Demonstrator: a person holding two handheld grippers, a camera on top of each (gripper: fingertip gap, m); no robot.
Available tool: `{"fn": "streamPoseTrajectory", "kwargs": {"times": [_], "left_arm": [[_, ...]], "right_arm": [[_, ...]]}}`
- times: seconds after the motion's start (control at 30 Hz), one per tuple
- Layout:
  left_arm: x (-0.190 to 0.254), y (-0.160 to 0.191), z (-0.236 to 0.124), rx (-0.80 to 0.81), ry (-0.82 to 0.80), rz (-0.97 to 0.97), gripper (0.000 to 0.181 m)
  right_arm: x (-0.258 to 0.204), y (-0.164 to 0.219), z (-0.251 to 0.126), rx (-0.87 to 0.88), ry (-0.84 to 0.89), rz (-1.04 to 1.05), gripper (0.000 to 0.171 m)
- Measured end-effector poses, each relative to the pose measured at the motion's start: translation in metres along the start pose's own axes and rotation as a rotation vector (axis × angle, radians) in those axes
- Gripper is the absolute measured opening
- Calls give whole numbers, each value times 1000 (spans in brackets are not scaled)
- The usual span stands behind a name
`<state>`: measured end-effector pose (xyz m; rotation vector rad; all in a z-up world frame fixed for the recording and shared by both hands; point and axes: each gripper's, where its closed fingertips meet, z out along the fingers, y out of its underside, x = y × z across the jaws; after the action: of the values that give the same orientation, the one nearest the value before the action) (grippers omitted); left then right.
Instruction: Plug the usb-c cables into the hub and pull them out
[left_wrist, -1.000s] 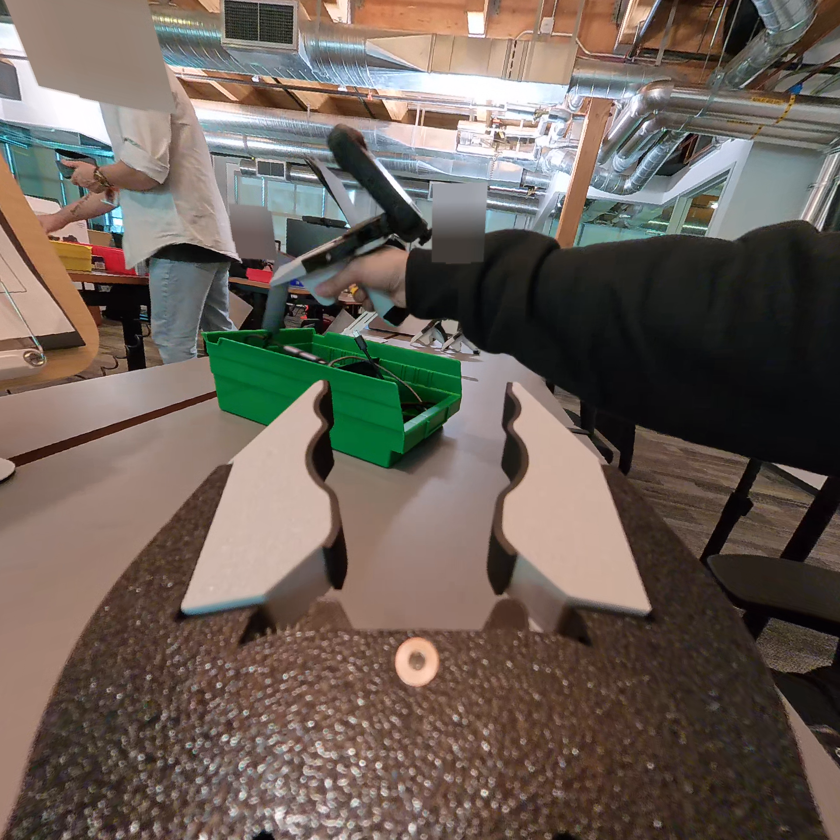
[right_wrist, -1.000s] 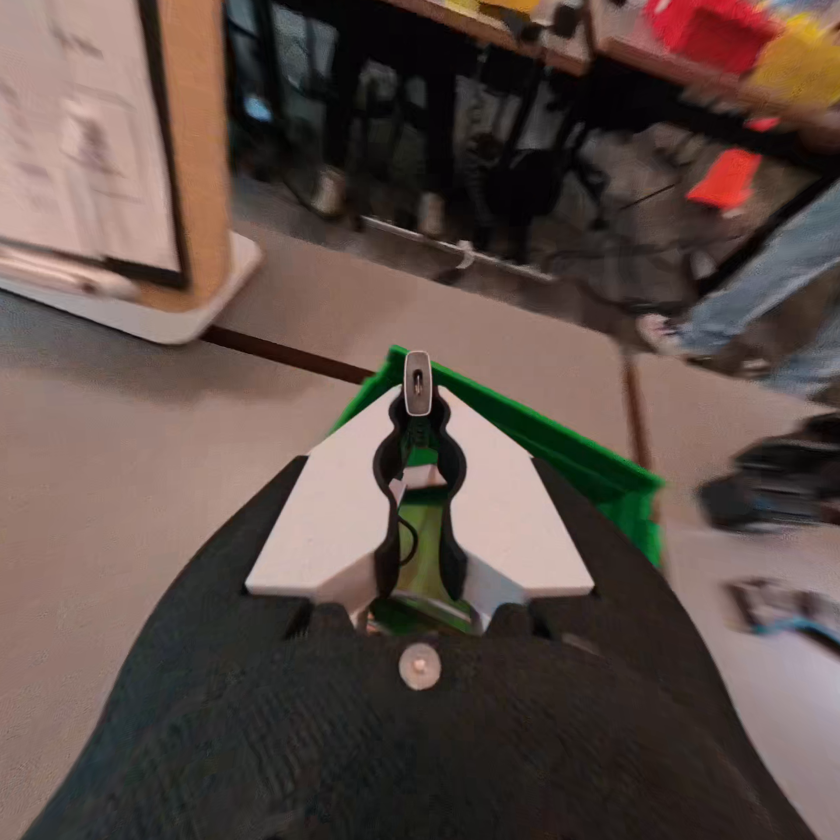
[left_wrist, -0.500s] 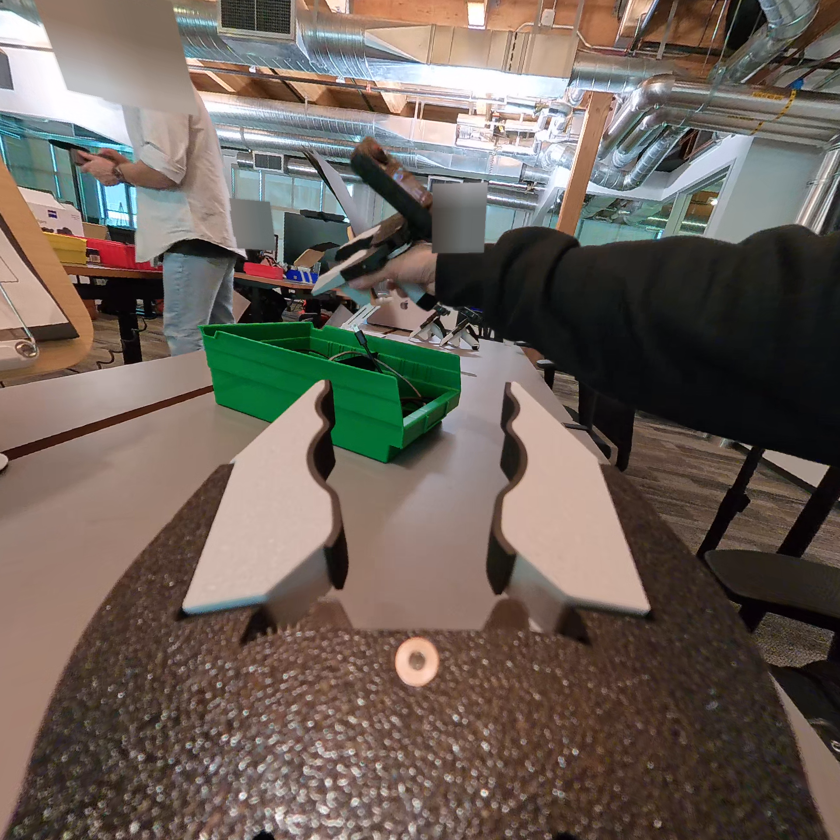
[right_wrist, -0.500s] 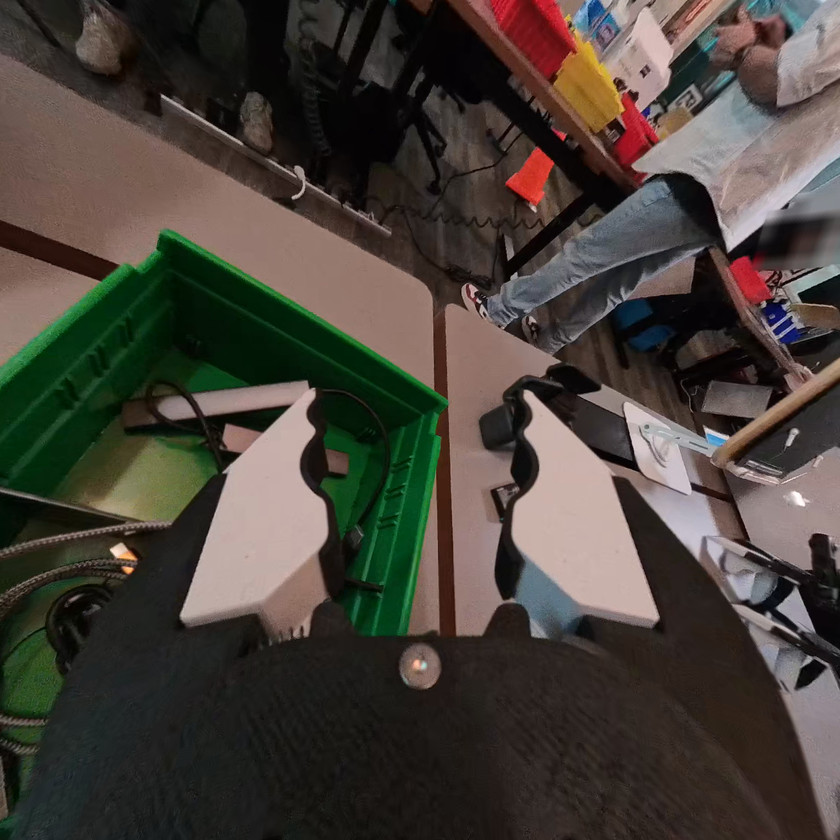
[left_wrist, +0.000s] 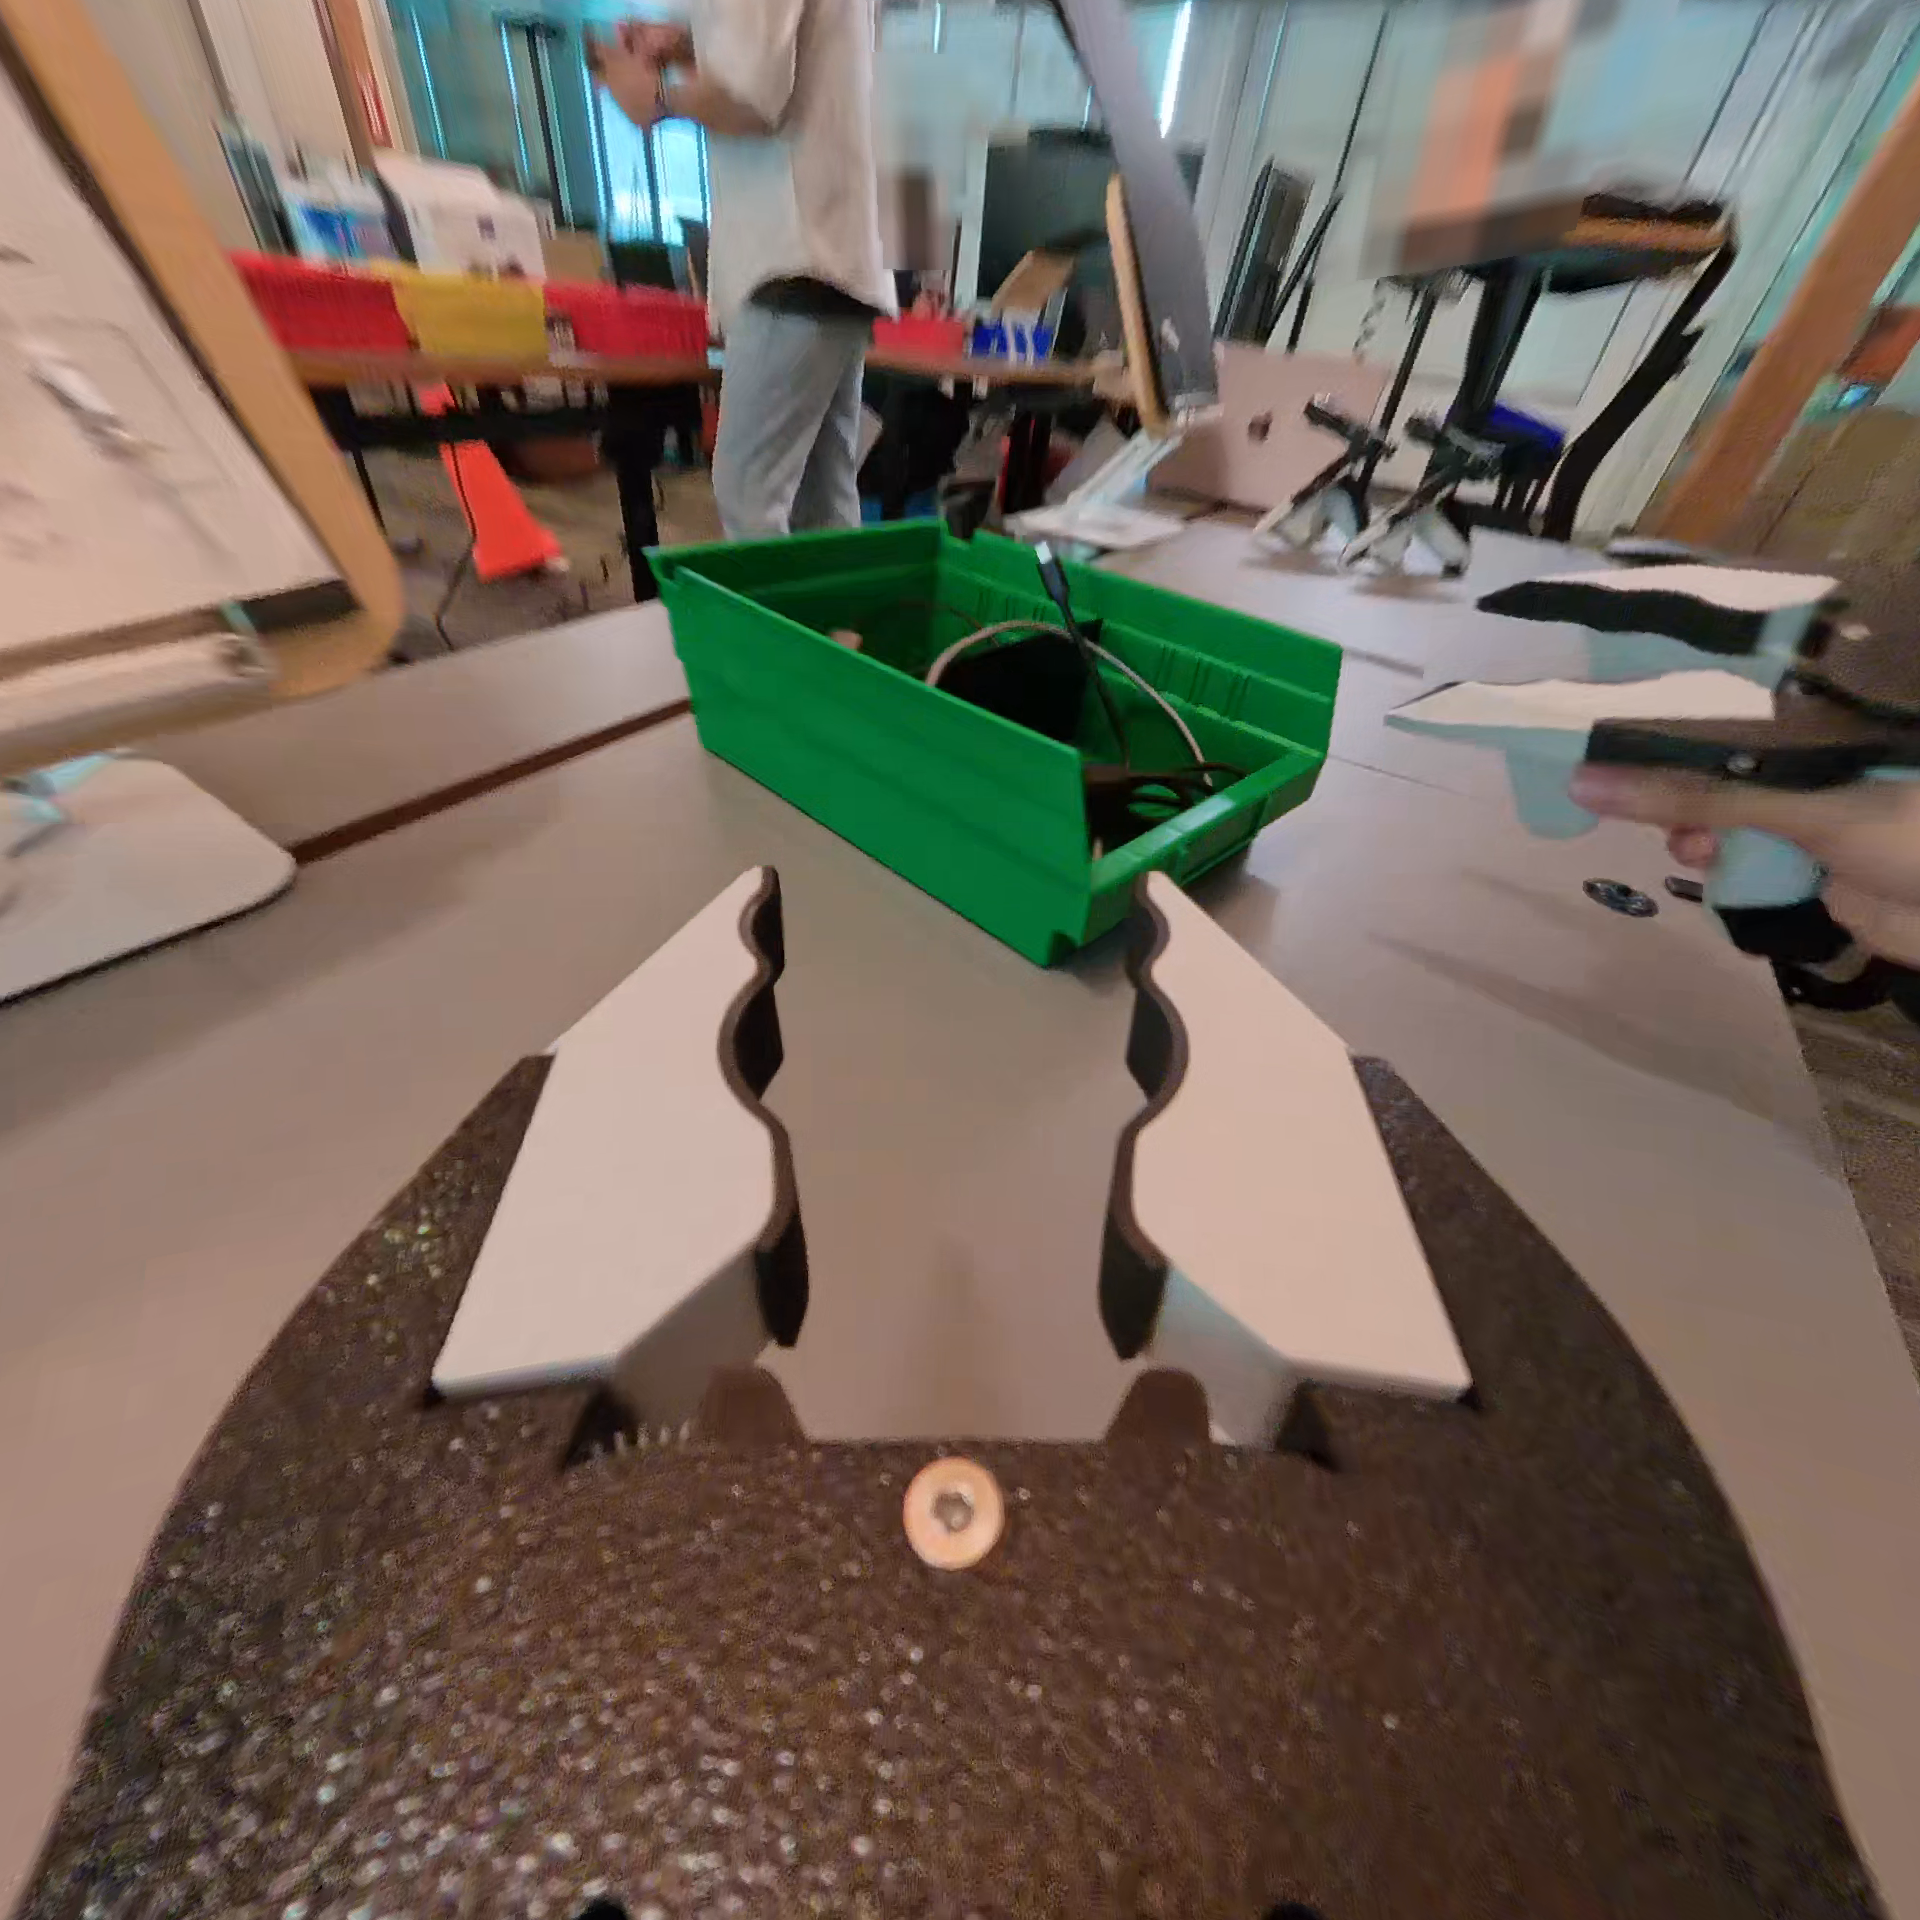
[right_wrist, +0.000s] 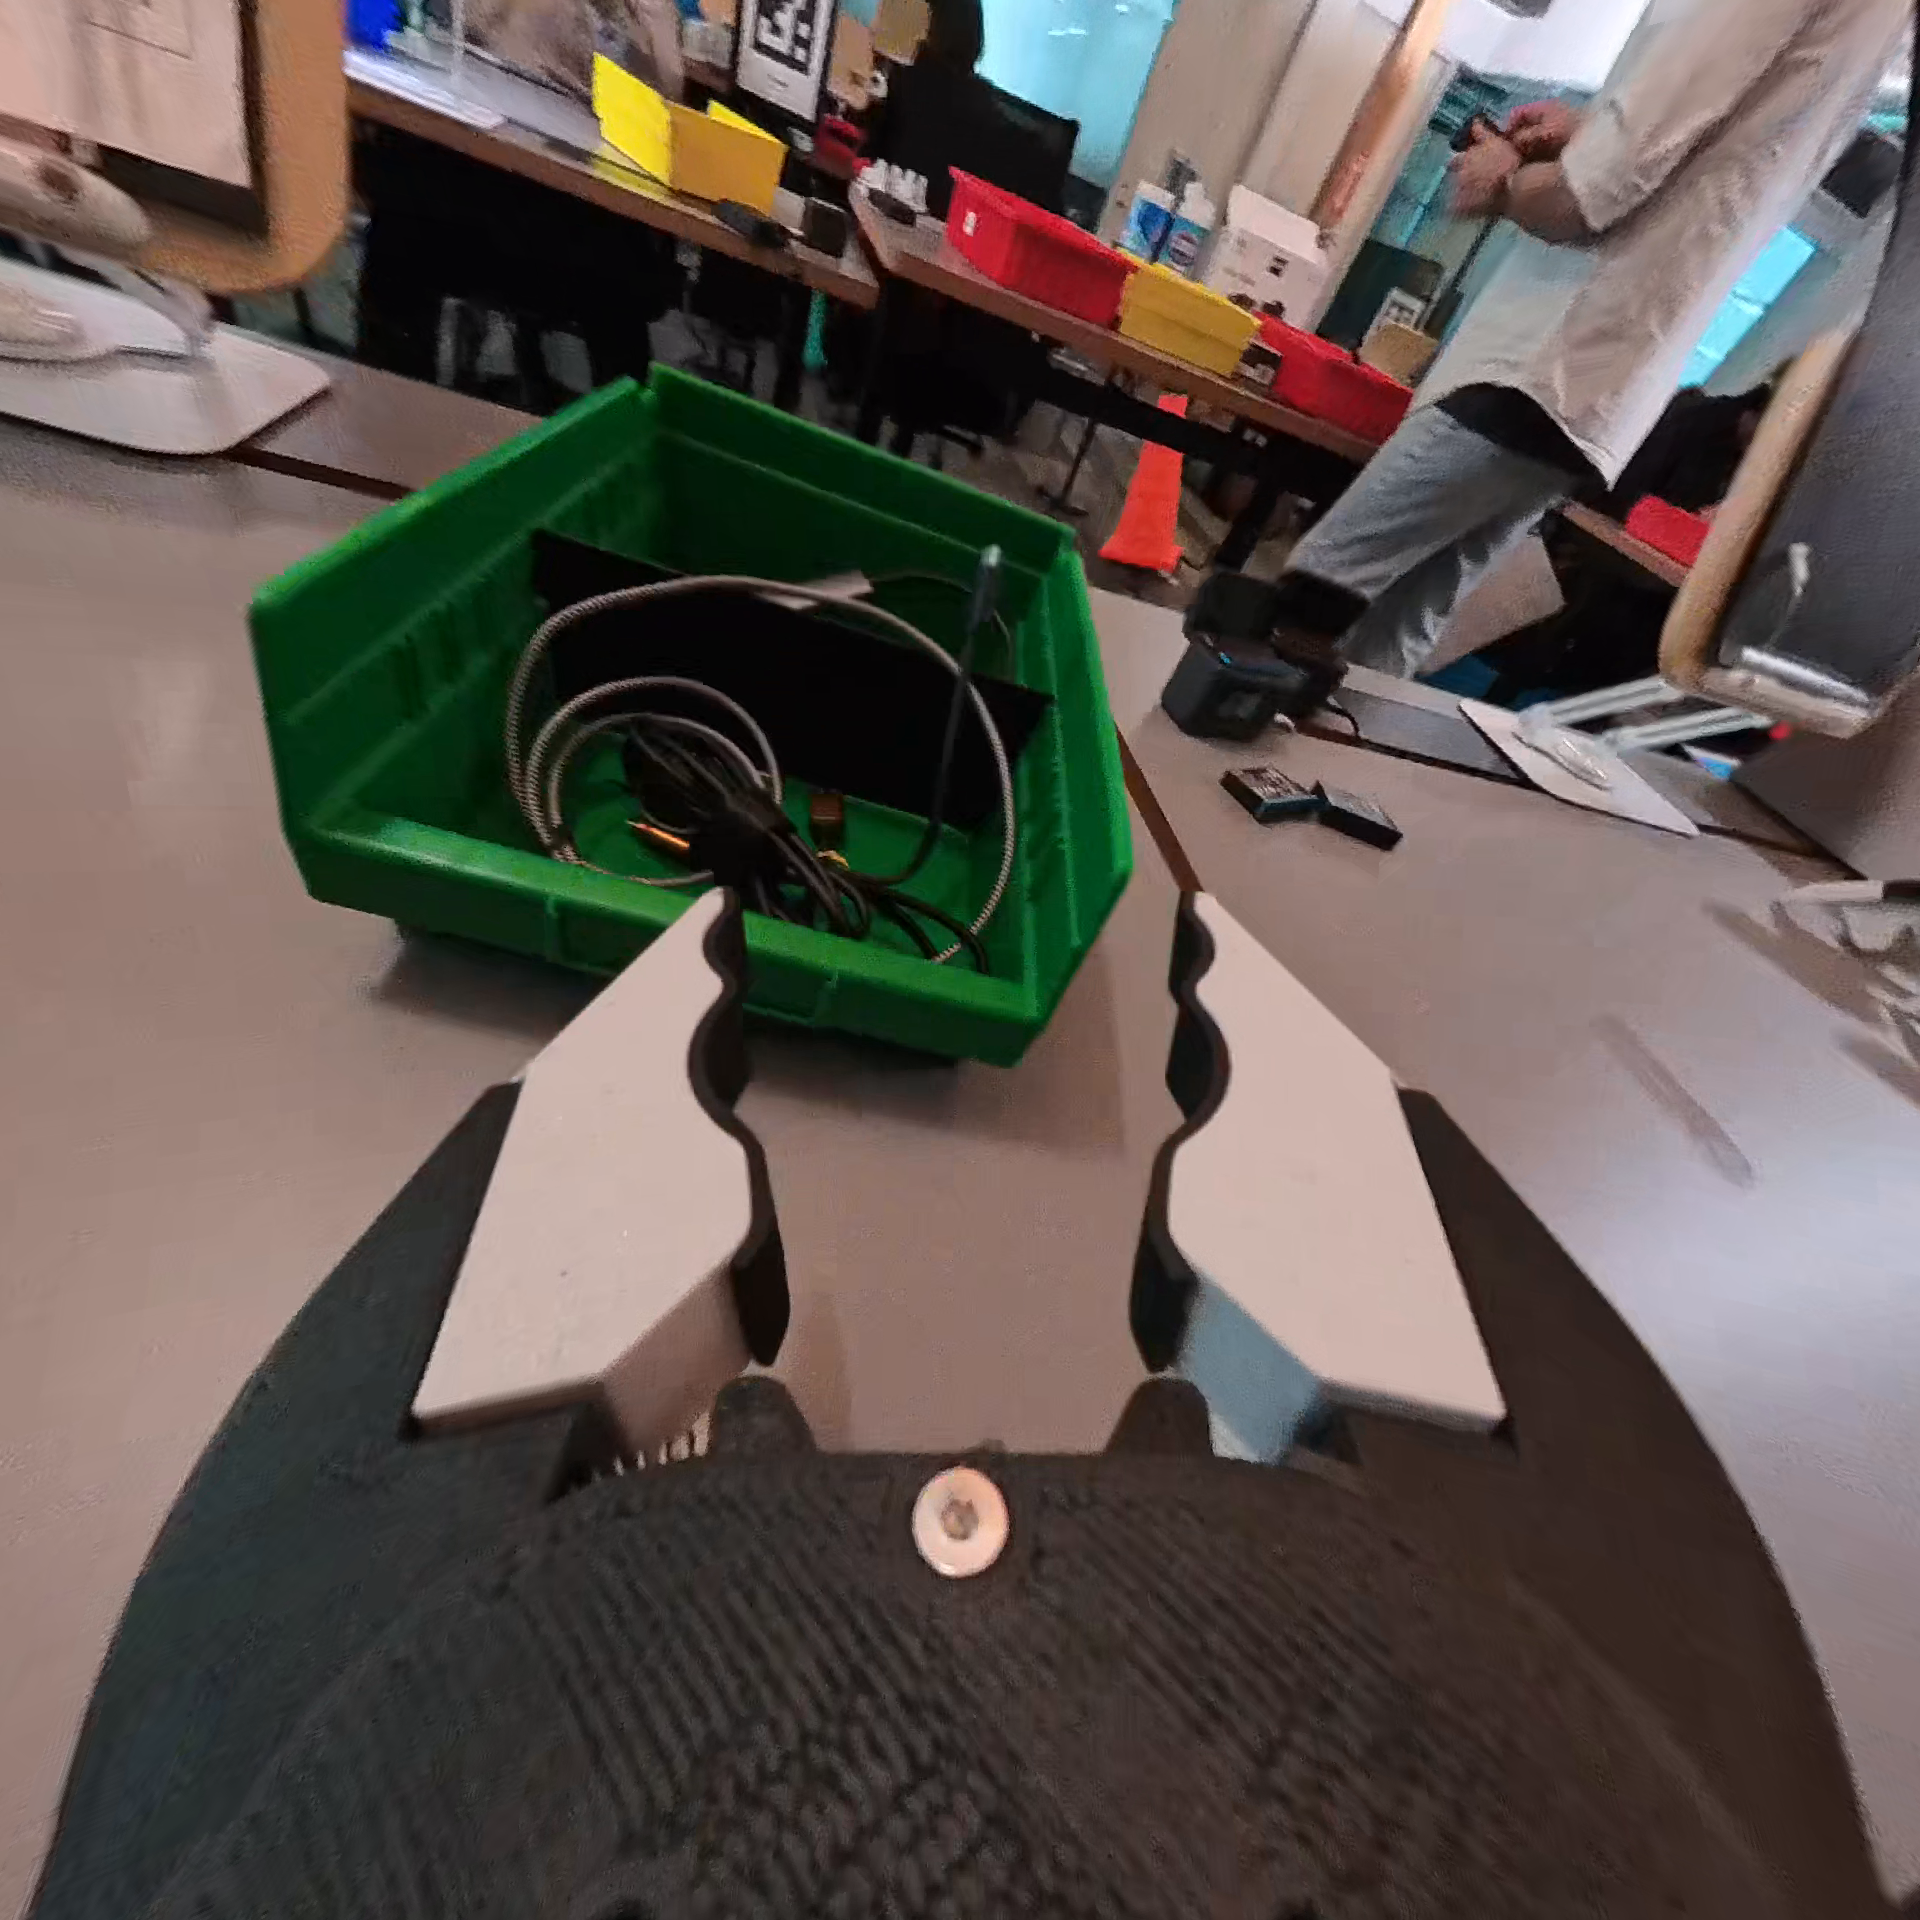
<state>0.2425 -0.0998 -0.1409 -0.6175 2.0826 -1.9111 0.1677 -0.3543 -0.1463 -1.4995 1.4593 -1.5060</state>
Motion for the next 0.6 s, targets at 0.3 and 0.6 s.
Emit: {"fn": "streamPoseTrajectory", "kwargs": {"times": [0.3, 0.6], "left_arm": [[22, 27, 137, -267, -263, 46, 95], [-5, 49, 134, -301, -357, 114, 8]], "right_arm": [[28, 19, -2, -57, 39, 92, 92], [19, 2, -7, 3, -11, 108, 92]]}}
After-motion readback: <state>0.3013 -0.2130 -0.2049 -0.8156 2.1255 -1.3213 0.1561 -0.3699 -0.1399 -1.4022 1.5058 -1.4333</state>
